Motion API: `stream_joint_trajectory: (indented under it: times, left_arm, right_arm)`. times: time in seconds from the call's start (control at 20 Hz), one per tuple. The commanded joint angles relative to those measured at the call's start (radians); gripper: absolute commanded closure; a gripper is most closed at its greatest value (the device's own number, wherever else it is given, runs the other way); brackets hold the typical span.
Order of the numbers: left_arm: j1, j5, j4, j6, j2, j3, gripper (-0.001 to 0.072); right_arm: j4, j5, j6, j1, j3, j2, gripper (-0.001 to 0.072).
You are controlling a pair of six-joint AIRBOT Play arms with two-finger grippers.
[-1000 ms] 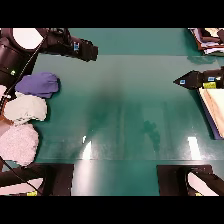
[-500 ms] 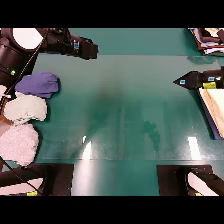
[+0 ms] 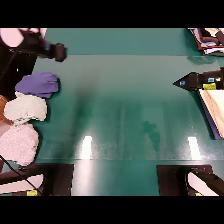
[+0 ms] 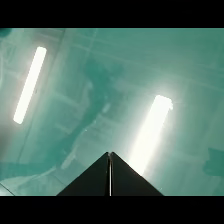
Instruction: Fold the shirts.
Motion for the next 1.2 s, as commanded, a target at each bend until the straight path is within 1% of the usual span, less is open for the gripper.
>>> stream_joint_trajectory:
  times: [0.0,0.15,0.3,0.45,0.6,0.65,0.7,0.75,0.8,0.9,1.0,1.1,1.15]
  left_arm:
    - [0.18,-0.011,0.108,-0.067,-0.001,-0.09,0.0086]
    - [0.279,0.09,0.108,-0.067,-0.044,-0.217,0.0086]
    - [0.341,0.132,0.106,-0.068,-0.16,-0.251,0.0085]
    - [0.363,0.2,0.089,-0.067,-0.255,-0.251,0.0086]
    - [0.363,0.232,0.078,-0.07,-0.281,-0.25,0.0089]
    - [0.363,0.232,0.074,-0.071,-0.281,-0.242,0.0168]
    - [0.363,0.216,0.074,-0.071,-0.278,-0.227,0.0443]
    - [0.363,0.195,0.074,-0.07,-0.274,-0.206,0.0684]
    - [0.362,0.169,0.07,-0.071,-0.266,-0.178,0.0674]
    - [0.36,0.12,0.051,-0.067,-0.218,-0.108,0.0682]
    - [0.343,0.112,0.052,-0.06,-0.113,-0.032,0.0682]
    - [0.305,0.084,0.052,-0.022,0.019,0.066,0.0682]
    - [0.274,0.05,0.052,0.0,0.084,0.124,0.0682]
  right_arm:
    - [0.0,0.009,0.0,0.001,0.0,0.001,0.0696]
    - [0.001,0.009,0.001,0.001,0.0,0.001,0.0696]
    - [0.001,0.009,0.001,0.001,0.0,0.001,0.0696]
    - [0.002,0.009,0.001,0.001,0.0,0.001,0.0696]
    - [0.002,0.005,0.001,0.001,0.0,0.001,0.0696]
    - [0.004,0.005,0.001,0.001,0.0,0.001,0.0696]
    - [0.018,0.002,0.001,0.002,0.0,0.001,0.0696]
    - [0.02,-0.007,0.001,0.002,0.0,0.001,0.0696]
    - [0.021,-0.011,0.001,0.002,0.0,0.002,0.0696]
    - [0.052,-0.021,0.001,-0.002,0.007,0.002,0.0696]
    - [0.07,-0.032,0.001,-0.01,0.063,0.001,0.0696]
    - [0.069,-0.062,0.001,-0.018,0.161,0.001,0.0696]
    - [0.069,-0.083,0.001,-0.019,0.217,0.001,0.0696]
